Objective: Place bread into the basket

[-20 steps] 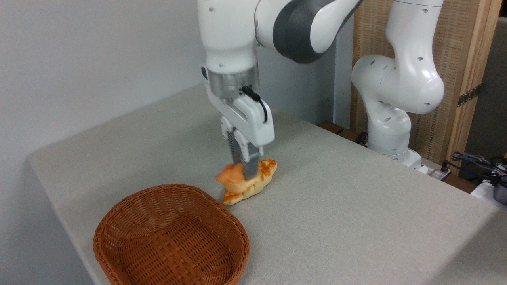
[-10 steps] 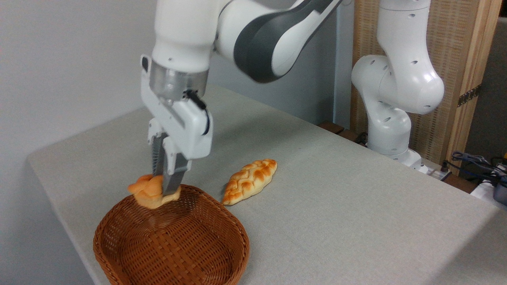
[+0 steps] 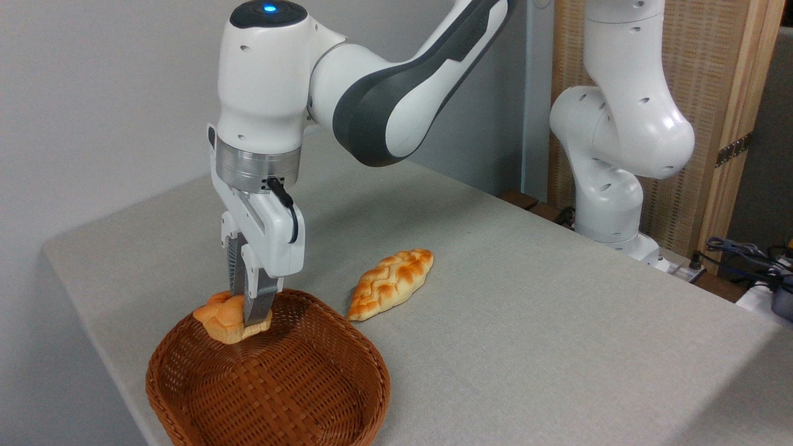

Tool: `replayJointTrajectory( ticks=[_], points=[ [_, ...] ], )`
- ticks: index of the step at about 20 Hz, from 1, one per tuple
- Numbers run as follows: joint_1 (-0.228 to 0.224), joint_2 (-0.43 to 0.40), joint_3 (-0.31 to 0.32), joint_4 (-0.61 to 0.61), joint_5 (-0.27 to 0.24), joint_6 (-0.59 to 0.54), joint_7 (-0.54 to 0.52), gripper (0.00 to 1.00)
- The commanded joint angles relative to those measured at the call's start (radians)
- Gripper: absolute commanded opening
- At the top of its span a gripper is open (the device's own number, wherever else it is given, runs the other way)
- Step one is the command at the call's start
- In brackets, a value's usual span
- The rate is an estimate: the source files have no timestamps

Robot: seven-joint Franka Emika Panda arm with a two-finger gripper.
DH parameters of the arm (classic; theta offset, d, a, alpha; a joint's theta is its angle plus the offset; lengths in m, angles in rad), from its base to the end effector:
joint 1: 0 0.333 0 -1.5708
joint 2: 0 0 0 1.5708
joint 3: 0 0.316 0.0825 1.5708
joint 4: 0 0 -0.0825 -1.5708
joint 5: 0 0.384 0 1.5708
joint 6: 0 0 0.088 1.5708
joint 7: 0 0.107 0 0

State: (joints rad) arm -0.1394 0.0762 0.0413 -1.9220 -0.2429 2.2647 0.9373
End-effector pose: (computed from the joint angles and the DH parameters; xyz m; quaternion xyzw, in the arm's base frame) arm 0.5998 -0.0658 0.4784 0.8868 -0.4312 0.1617 0.0385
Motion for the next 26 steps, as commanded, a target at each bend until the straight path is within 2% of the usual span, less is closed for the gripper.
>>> replayJointTrajectory(
  ticks=[1,11,14,16,18,20,22,25,26],
  points=[
    [0.003,0.005,0.000,0.015,0.005,0.010,0.015,1.00],
    [0.004,0.002,0.000,0.017,0.004,0.004,0.009,1.00],
    [0.006,-0.021,0.003,0.020,0.004,-0.029,-0.002,1.00],
    [0.014,-0.050,0.009,0.021,0.002,-0.103,-0.003,1.00],
    [0.047,-0.090,0.008,0.047,0.001,-0.221,-0.005,1.00],
    [0.082,-0.102,0.008,0.134,0.004,-0.403,-0.052,1.00],
    [0.096,-0.098,0.011,0.228,0.014,-0.535,-0.095,1.00],
    [0.100,-0.098,-0.007,0.256,0.126,-0.589,-0.178,1.00],
    [0.101,-0.096,-0.026,0.270,0.141,-0.603,-0.210,1.00]
  ],
)
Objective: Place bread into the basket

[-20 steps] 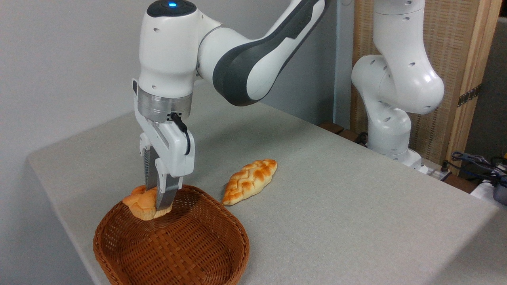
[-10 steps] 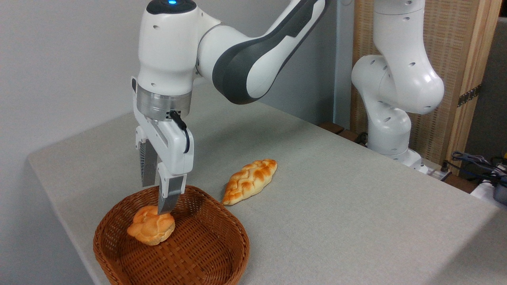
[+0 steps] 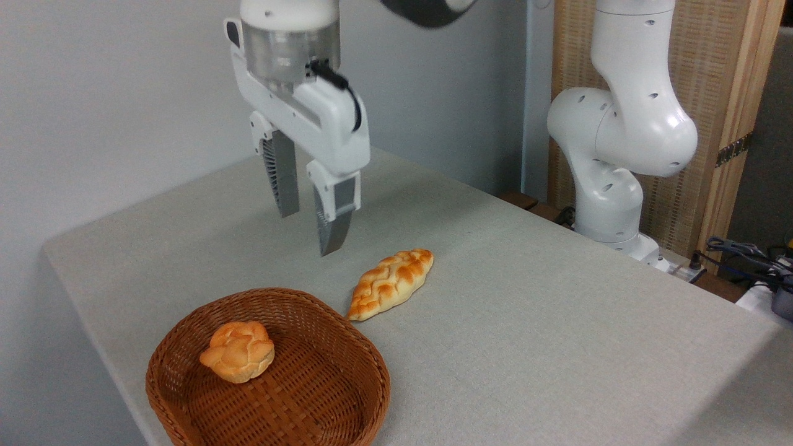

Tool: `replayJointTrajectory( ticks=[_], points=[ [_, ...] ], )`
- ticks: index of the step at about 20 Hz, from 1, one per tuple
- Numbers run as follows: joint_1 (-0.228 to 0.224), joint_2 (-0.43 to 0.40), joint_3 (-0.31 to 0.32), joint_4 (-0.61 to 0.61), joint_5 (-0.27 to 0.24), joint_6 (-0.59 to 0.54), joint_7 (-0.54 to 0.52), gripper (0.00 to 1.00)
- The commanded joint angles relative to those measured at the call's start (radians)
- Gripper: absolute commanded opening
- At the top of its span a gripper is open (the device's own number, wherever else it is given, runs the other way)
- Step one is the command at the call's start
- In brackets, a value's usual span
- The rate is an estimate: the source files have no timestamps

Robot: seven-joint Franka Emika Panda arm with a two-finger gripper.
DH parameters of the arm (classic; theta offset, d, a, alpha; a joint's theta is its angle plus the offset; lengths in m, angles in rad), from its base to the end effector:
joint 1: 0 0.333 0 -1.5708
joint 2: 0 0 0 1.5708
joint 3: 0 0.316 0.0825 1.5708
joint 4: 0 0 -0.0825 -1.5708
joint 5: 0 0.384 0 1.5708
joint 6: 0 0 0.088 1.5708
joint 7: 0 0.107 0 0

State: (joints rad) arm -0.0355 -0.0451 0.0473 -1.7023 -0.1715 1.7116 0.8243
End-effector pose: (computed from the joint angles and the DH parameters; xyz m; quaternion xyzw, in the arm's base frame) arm 0.5518 -0.0089 0.6008 0.9187 -0.3846 0.0597 0.0677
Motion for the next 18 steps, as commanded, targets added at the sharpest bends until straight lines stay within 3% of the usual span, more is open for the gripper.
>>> replayJointTrajectory(
  ticks=[1,8,18],
  points=[
    [-0.003,0.030,-0.044,0.058,0.072,-0.050,-0.123,1.00],
    [-0.003,0.082,-0.066,0.127,0.101,-0.101,-0.145,1.00],
    [-0.003,0.083,-0.067,0.130,0.105,-0.086,-0.152,1.00]
  ],
)
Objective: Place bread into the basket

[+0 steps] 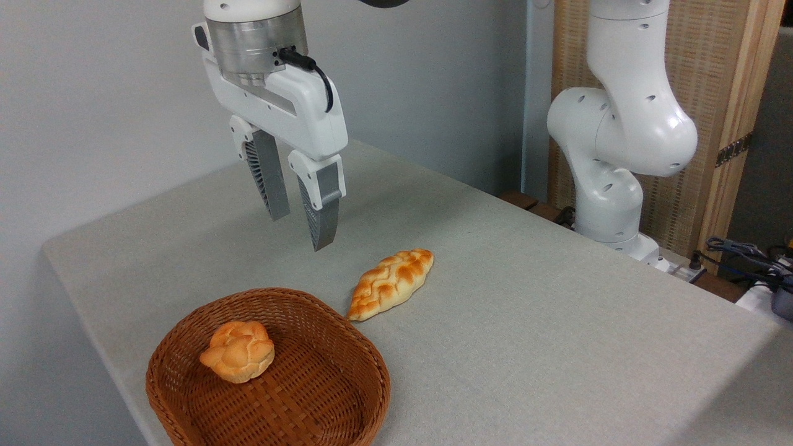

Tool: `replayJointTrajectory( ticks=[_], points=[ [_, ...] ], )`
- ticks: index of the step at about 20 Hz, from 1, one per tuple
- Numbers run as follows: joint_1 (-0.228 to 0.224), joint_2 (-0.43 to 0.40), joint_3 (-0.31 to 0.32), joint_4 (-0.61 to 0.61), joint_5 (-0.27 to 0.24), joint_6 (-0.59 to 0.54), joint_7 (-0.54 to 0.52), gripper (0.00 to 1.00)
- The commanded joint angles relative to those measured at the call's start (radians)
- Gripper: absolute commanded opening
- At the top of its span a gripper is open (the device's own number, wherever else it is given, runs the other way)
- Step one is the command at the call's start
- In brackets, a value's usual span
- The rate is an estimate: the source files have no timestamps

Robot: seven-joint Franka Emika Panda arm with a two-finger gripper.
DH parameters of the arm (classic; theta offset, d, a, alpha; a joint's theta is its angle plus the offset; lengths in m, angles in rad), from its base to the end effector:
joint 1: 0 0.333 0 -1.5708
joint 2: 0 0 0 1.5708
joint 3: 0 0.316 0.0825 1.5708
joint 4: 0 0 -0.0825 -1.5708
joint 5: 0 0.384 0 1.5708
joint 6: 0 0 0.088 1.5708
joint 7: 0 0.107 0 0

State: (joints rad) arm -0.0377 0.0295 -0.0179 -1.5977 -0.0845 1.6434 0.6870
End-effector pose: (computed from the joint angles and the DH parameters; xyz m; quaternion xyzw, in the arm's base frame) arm 0.5682 -0.0400 0.6020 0.9320 -0.3599 0.0209 0.0378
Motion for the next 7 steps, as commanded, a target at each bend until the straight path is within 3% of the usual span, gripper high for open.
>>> replayJointTrajectory(
  ticks=[1,7],
  points=[
    [-0.001,0.007,-0.001,0.025,0.022,-0.016,-0.014,1.00],
    [-0.001,0.007,-0.001,0.024,0.037,-0.014,-0.010,1.00]
  ],
)
